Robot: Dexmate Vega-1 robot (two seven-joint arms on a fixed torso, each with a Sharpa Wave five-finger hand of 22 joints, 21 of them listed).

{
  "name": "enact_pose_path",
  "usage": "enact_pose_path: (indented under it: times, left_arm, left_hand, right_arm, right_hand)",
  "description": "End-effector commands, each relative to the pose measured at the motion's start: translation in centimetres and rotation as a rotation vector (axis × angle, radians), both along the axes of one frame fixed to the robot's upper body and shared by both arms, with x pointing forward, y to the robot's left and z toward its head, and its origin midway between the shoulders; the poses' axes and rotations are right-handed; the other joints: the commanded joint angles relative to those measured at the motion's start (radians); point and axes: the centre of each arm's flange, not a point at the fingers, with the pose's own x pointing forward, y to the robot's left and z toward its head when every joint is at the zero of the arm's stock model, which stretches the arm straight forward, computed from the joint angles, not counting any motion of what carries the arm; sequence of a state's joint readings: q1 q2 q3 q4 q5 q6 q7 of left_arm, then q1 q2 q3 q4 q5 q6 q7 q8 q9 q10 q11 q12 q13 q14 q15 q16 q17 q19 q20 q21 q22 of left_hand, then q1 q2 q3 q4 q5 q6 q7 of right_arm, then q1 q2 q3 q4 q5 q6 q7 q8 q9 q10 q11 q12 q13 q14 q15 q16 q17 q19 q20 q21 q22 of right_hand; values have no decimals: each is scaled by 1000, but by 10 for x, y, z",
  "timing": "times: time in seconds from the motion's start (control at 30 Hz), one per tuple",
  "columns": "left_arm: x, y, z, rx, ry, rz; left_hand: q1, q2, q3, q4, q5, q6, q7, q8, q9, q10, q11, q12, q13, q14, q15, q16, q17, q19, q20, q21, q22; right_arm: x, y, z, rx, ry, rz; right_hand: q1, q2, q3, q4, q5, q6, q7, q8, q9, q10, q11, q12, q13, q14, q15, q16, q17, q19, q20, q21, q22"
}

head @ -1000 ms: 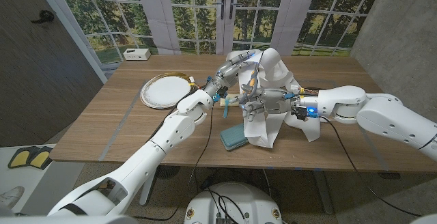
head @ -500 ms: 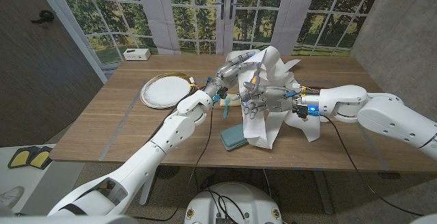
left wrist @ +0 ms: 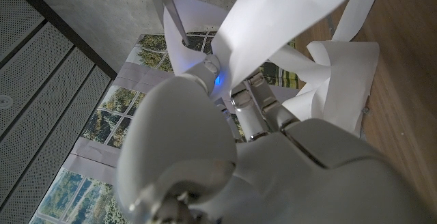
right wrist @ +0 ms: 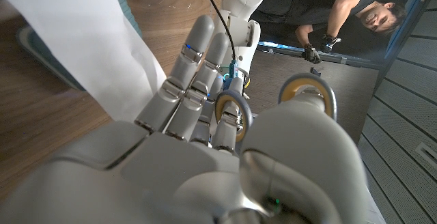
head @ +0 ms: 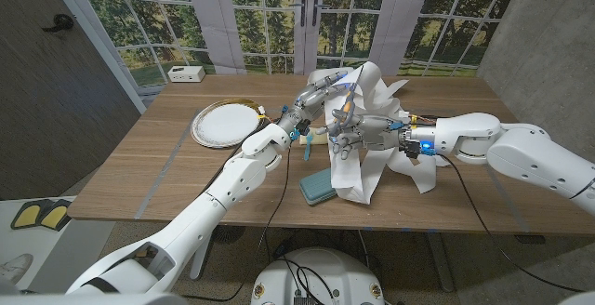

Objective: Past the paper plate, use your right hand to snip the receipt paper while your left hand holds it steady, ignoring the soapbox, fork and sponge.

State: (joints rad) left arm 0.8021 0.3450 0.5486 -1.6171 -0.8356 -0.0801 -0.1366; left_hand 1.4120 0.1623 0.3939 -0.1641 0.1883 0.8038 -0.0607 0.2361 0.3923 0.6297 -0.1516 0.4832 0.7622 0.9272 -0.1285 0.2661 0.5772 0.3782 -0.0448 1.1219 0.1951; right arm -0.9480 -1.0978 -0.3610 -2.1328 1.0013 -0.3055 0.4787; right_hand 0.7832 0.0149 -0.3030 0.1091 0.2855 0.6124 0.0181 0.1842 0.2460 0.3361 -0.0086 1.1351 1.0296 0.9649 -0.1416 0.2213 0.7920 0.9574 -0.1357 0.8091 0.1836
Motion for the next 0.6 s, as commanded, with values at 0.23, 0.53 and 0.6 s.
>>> enact_pose_path:
  times: [0.23, 0.53, 0.6]
  left_arm:
    - [-2, 1, -5, -15, 22, 6]
    - [-4, 4, -6, -8, 16, 8]
    - [-5, 5, -6, -10, 16, 10]
  left_hand:
    - [-5, -2, 11, 0, 4, 6, 0, -5, 1, 8, -2, -1, 3, 13, -110, -2, 5, -5, -32, 11, -1]
    - [-5, -2, 11, 0, 4, 8, 1, -6, 1, 9, 1, -2, 4, 14, -110, -3, 5, -7, -33, 16, -3]
    - [-5, -2, 12, 1, 4, 7, -1, -7, 1, 8, 0, -2, 5, 14, -110, -3, 6, -9, -32, 17, -4]
  right_arm:
    - [4, 3, -4, -11, 9, 12]
    - [3, 1, -2, -9, -3, -6]
    - [3, -1, 0, -5, -3, -11]
  right_hand:
    - [7, 8, -4, 3, 6, -76, 77, 0, -4, 16, -8, 6, 0, -3, 2, -2, 1, 5, 8, -7, 5]
    - [5, 7, -5, 4, 5, -78, 76, 1, -11, 16, -5, 4, -3, -5, 2, -2, 0, 6, 9, -7, 5]
    - [5, 7, -6, 4, 4, -79, 76, 2, -13, 16, -2, 4, -3, -4, 2, -2, 1, 6, 9, -8, 5]
